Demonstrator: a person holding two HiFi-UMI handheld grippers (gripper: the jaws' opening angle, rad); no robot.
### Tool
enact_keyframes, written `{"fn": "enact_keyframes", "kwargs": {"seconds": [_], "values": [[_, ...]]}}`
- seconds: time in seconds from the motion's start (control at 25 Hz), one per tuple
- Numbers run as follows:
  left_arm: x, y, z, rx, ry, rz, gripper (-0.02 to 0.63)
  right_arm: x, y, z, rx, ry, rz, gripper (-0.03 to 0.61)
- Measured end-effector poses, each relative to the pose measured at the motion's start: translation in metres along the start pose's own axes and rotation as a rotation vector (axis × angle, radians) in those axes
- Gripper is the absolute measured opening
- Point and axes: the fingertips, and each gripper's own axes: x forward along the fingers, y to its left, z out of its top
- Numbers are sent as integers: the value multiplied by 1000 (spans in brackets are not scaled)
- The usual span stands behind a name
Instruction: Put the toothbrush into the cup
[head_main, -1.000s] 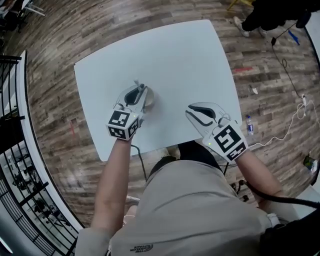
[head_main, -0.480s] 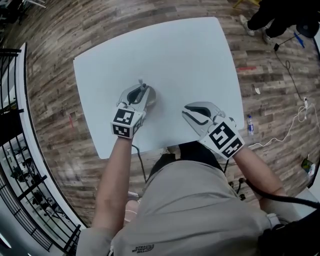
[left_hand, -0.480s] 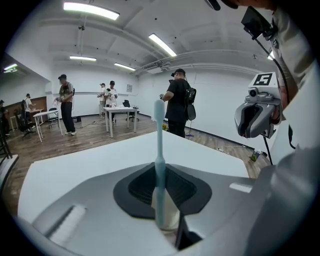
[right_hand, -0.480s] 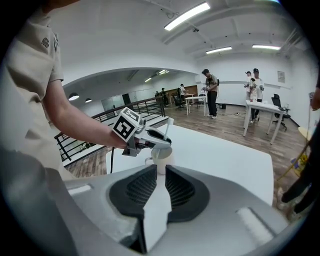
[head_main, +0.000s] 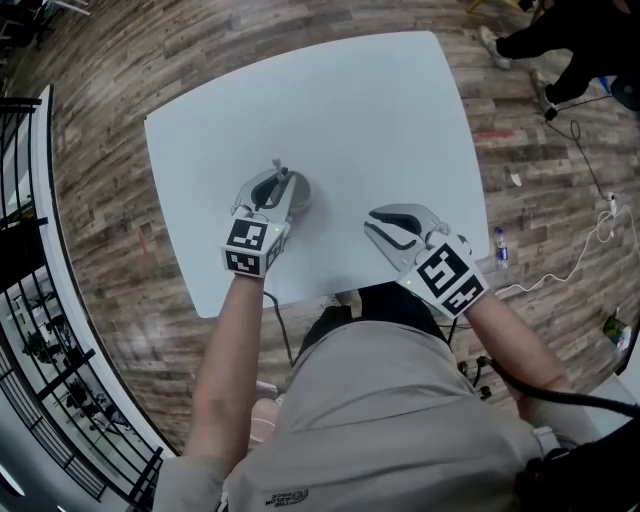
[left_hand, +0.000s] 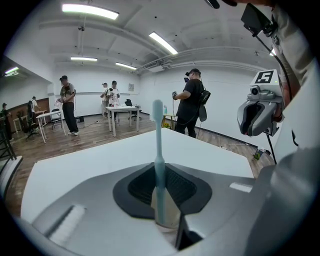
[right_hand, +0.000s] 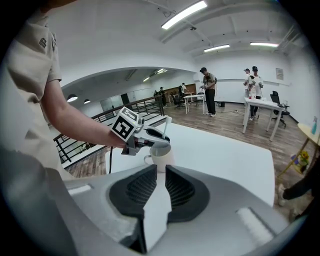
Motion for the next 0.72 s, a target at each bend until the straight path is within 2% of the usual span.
{"fn": "enact_keyframes", "kwargs": {"seconds": [0.2, 0.72], "values": [[2, -2, -3, 16, 20, 13, 91, 0, 0, -1, 5, -2, 5, 44], [3, -4, -3, 29, 27, 20, 94, -4, 2, -7, 7, -2, 4, 44]]}}
